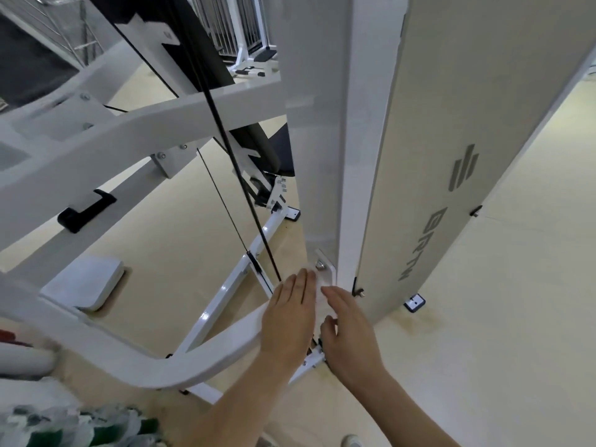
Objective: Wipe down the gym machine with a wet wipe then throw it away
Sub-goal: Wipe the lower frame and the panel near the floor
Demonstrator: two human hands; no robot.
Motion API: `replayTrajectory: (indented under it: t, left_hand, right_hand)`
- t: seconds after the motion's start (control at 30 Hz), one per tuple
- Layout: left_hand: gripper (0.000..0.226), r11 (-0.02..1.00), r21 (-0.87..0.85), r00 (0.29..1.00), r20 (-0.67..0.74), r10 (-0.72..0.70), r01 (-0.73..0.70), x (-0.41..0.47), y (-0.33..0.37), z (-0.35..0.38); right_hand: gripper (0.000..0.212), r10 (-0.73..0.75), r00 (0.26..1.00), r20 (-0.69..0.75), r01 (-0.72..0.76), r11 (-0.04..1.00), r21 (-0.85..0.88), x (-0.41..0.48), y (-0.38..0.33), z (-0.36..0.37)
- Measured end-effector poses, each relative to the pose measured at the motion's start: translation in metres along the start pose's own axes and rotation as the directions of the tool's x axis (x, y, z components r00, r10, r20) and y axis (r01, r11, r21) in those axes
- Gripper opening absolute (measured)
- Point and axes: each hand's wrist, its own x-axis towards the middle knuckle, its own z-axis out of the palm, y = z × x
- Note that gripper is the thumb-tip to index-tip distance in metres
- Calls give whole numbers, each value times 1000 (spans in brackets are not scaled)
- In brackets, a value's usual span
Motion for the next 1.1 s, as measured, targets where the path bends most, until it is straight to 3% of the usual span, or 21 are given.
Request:
replayTrajectory:
  t: [0.1, 0.23, 0.33, 0.43, 0.5, 0.57, 0.7, 0.87, 1.0, 1.1]
  left_hand:
    - [76, 1000, 18, 1000, 1, 20, -20, -31, -22, -6]
    - [94, 997, 38, 998, 6, -66, 66, -71, -55, -10]
    - [85, 990, 100, 995, -3, -96, 95, -107, -86, -15]
    - [61, 967, 200, 987, -25, -158, 160, -147, -125, -21]
    - [54, 952, 242, 982, -32, -186, 188, -163, -143, -22]
    - [55, 952, 247, 983, -39, -179, 183, -163, -143, -21]
    - [57, 978, 152, 988, -80, -132, 143, -119, -87, -9]
    - [57, 996, 51, 996, -52, -75, 77, -56, -25, -5]
    - [53, 997, -8, 997, 3, -80, 80, -66, -49, -4]
    - [48, 996, -44, 996, -16, -83, 83, -82, -79, -9]
  right_hand:
    - [70, -258, 958, 129, 283, 925, -255, -3, -2, 23]
    - [96, -279, 899, 338, 414, 795, -444, -18, -16, 56]
    - [106, -364, 850, 380, 515, 725, -458, -31, -40, 83]
    - [102, -402, 759, 512, 633, 640, -435, -41, -69, 106]
    - [83, -400, 725, 560, 674, 581, -457, -42, -77, 111]
    - [67, -418, 732, 538, 668, 595, -447, -39, -71, 105]
    - [70, -391, 796, 462, 603, 574, -553, -20, -33, 63]
    - [65, -246, 912, 328, 410, 591, -695, 5, 2, 8]
    - [63, -248, 927, 281, 375, 628, -682, 2, -4, 12]
    - [72, -324, 886, 331, 462, 674, -577, -10, -21, 41]
